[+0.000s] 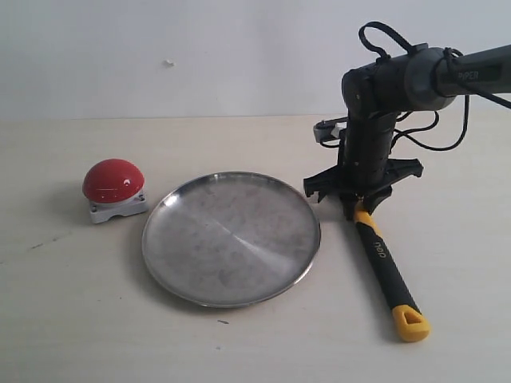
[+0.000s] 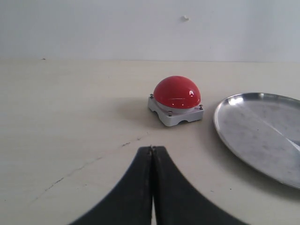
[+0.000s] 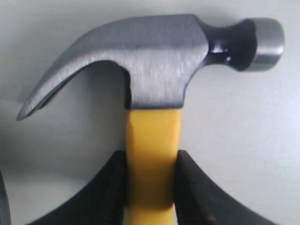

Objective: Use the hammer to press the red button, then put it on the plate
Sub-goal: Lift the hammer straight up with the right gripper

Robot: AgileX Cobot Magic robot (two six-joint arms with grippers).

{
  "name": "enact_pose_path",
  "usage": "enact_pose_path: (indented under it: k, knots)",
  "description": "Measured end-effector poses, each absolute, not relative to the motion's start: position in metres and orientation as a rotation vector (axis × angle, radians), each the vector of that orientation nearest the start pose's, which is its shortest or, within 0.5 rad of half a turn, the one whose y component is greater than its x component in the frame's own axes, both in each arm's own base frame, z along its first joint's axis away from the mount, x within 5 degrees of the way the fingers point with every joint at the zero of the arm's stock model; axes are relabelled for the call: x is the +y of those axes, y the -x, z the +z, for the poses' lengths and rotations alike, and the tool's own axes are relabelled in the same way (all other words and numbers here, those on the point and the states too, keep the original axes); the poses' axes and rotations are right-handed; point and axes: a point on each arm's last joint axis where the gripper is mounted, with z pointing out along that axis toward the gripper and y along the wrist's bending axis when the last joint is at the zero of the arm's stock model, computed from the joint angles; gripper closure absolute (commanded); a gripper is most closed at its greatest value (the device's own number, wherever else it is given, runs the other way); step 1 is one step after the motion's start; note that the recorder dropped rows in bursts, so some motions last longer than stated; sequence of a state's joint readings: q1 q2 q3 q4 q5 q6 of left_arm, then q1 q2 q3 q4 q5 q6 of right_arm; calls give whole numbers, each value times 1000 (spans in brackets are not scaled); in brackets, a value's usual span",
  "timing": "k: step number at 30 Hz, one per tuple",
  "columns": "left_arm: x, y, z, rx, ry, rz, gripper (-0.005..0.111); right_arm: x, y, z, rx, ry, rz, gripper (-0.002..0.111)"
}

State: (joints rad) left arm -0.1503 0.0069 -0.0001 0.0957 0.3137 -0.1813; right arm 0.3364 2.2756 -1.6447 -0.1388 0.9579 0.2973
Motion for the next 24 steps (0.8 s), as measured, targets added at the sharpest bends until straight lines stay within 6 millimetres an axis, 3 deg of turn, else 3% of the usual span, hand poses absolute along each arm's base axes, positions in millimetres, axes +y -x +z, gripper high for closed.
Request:
enact_pose_path:
  k: [3, 4, 5, 6, 7, 8, 10, 12, 19, 21, 24]
  knots:
    - [-6, -54, 185, 1805, -33, -145, 107, 134, -425, 135, 2947, 206, -154, 108]
    - [-6, -54, 185, 1805, -33, -145, 107, 133, -427, 166, 2841, 200, -144, 108]
    - [-6, -54, 185, 1805, -33, -145, 107, 132, -428, 181, 2788, 193, -134, 108]
    - [-6, -54, 185, 1805, -33, -145, 107, 131, -426, 223, 2641, 159, -86, 108]
    - [-6, -54, 185, 1805, -33, -145, 107, 130, -425, 241, 2573, 138, -61, 108]
    - [-6, -54, 185, 1805, -33, -145, 107, 127, -418, 285, 2425, 83, 2, 108]
    - [-6, -54, 185, 1805, -33, -145, 107, 121, -401, 340, 2243, 27, 78, 108]
    - [-6, -54, 185, 1805, -33, -145, 107, 114, -383, 378, 2126, 12, 98, 108]
    - [-6, -54, 185, 1805, -33, -145, 107, 90, -318, 473, 1806, 7, 154, 108]
    - [-6, -54, 185, 1805, -33, -145, 107, 84, -304, 489, 1742, 12, 145, 108]
    - [-6, -54, 185, 1805, -33, -145, 107, 80, -294, 497, 1715, 15, 130, 108]
